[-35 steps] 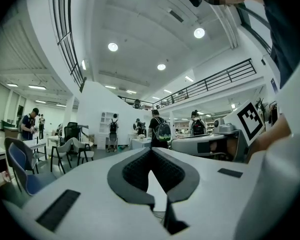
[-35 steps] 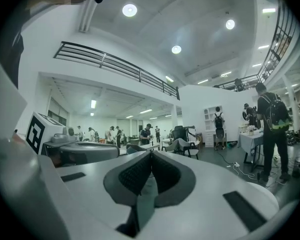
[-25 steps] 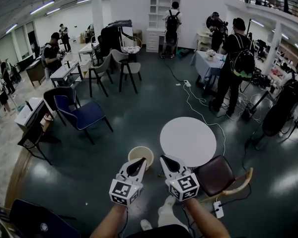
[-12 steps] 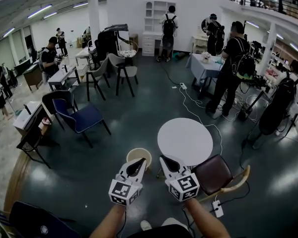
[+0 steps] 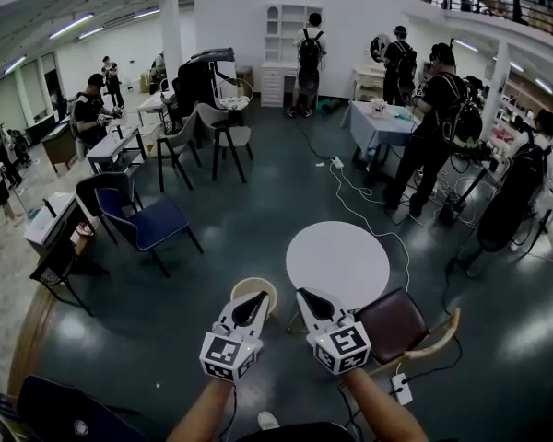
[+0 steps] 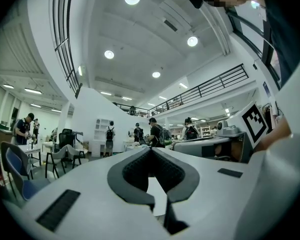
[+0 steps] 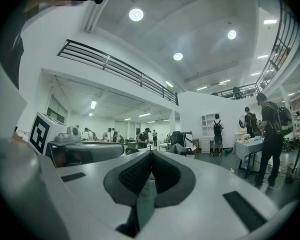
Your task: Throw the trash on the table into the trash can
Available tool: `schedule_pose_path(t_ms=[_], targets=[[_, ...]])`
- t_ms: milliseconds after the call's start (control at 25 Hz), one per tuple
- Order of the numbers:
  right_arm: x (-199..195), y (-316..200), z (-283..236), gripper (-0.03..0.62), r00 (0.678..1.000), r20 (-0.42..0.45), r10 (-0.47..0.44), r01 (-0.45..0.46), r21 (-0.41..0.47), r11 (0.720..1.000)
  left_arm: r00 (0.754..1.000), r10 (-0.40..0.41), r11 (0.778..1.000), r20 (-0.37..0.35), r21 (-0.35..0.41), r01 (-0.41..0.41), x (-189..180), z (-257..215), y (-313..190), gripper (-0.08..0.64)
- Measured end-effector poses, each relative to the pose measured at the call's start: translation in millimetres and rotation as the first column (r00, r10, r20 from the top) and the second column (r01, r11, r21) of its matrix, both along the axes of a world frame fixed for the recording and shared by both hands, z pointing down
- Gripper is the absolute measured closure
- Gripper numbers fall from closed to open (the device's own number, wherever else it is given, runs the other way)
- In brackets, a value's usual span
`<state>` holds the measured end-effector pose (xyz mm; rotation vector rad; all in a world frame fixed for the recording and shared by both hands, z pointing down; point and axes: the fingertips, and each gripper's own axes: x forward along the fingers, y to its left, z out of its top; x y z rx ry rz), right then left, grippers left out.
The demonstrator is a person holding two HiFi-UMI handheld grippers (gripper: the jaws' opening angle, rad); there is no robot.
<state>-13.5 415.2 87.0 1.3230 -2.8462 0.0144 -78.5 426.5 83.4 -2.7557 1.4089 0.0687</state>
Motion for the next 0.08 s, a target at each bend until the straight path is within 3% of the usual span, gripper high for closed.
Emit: schedule_pose_path(t_ms=[80], targets=[[3.6, 4.8, -2.0, 0.573, 1.0, -0.001, -0.003, 0.003, -0.002, 1.0, 1.0, 0.0, 1.0, -0.002, -0.003, 0.0, 4.3, -2.5, 5.2, 0.545]])
